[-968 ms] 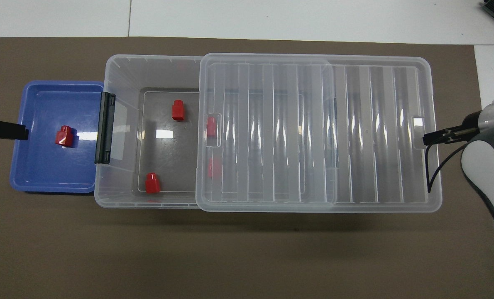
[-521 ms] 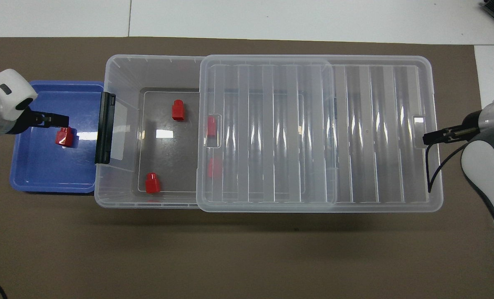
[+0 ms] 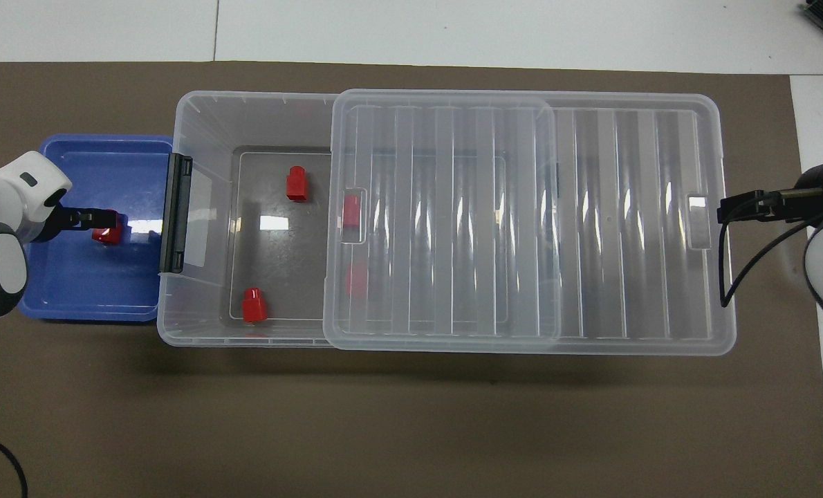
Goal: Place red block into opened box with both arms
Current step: 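Lower the left gripper onto the red block in the blue tray and grasp, then lift the red block with the left gripper and carry it over the box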
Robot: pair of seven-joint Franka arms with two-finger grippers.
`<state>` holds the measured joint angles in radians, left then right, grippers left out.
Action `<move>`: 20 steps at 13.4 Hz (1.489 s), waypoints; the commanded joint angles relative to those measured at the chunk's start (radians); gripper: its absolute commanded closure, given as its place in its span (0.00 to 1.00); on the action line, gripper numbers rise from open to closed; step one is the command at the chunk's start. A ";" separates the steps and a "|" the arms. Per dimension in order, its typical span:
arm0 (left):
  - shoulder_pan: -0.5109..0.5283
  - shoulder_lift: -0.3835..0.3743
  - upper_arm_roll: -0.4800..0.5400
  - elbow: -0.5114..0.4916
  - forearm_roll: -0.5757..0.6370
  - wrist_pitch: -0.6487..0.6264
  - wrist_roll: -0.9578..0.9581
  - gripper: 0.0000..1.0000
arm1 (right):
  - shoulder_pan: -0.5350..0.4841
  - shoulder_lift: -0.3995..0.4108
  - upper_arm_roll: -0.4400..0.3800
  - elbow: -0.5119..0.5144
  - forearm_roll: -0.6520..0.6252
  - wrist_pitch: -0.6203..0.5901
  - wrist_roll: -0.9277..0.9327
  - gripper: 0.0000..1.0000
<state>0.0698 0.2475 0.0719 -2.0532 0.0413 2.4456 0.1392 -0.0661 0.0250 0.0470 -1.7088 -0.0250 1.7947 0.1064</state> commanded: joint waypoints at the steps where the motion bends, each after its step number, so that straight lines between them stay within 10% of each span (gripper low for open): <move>1: 0.005 0.010 -0.004 -0.048 -0.009 0.085 0.002 0.02 | 0.049 0.000 0.008 0.029 -0.027 -0.046 0.122 0.00; 9: 0.015 0.006 -0.003 -0.065 -0.009 0.069 0.005 1.00 | 0.052 -0.079 0.007 0.021 -0.026 -0.123 0.130 0.00; 11: 0.013 -0.013 -0.003 -0.042 -0.009 -0.001 -0.003 1.00 | 0.049 -0.080 -0.006 0.018 -0.026 -0.133 0.128 0.00; 17: -0.002 -0.154 -0.017 0.365 -0.078 -0.822 -0.137 1.00 | 0.022 -0.085 -0.004 0.012 -0.007 -0.132 0.122 0.00; 20: -0.088 -0.214 -0.061 0.372 -0.090 -0.843 -0.380 1.00 | 0.022 -0.083 -0.004 0.012 -0.007 -0.133 0.122 0.00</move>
<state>0.0505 0.0315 0.0276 -1.6903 -0.0375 1.6165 -0.0800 -0.0389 -0.0451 0.0384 -1.6830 -0.0331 1.6683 0.2236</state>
